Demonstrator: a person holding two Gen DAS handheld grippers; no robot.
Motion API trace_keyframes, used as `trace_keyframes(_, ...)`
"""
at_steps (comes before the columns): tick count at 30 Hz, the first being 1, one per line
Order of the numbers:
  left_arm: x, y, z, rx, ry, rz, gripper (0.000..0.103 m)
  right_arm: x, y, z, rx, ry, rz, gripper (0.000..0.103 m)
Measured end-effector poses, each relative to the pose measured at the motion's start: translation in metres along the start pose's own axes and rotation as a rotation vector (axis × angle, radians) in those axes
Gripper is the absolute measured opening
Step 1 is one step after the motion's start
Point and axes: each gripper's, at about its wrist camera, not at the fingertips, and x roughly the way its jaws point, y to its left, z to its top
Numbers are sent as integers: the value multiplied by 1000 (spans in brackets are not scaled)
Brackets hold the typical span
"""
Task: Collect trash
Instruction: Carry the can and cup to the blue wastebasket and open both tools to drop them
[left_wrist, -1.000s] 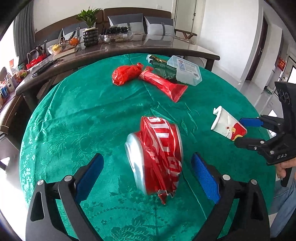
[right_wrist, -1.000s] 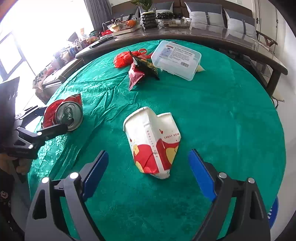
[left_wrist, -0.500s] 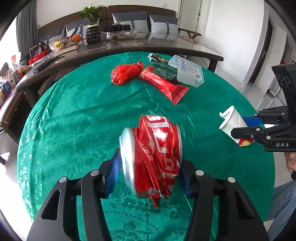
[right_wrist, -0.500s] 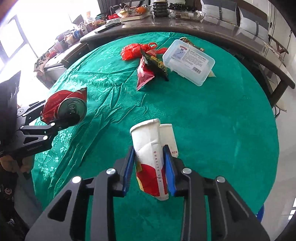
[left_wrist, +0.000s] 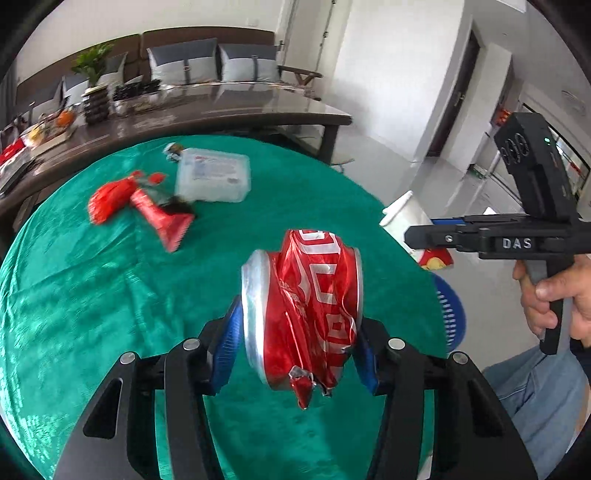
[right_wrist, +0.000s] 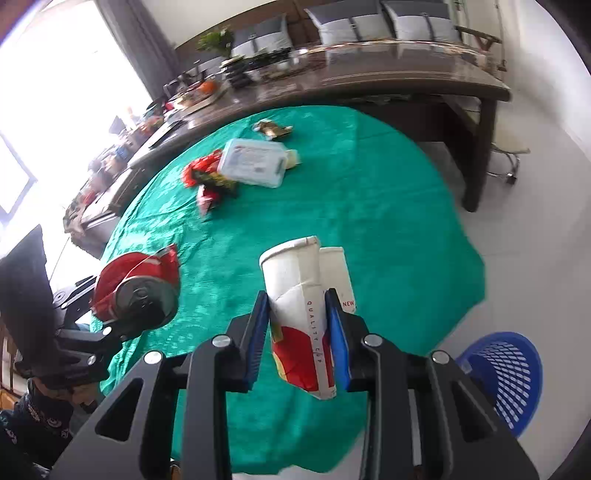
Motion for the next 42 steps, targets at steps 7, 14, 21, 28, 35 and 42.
trace_keyframes(7,54,-130,38,110,35,-163,52,-41,-138,-38,188,45,-214,31)
trace_keyframes(14,140,-232,42,155,121,-245,53,-41,-234,-90,315,91,-308,31)
trace_keyframes(21,235,-276,22,154,222,-244,54,-38,-284,-123,458,81,-259,32)
trace_keyframes(28,297,-281,12,155,298,-218,55,-28,-302,-129,519,88,-229,32)
trace_keyframes(35,331,-293,9,158,319,-216,88,-29,-317,-134,561,81,-199,58)
trace_keyframes(42,295,-297,23,182,155,-146,96,-64,-306,-120,516,-39,-279,77)
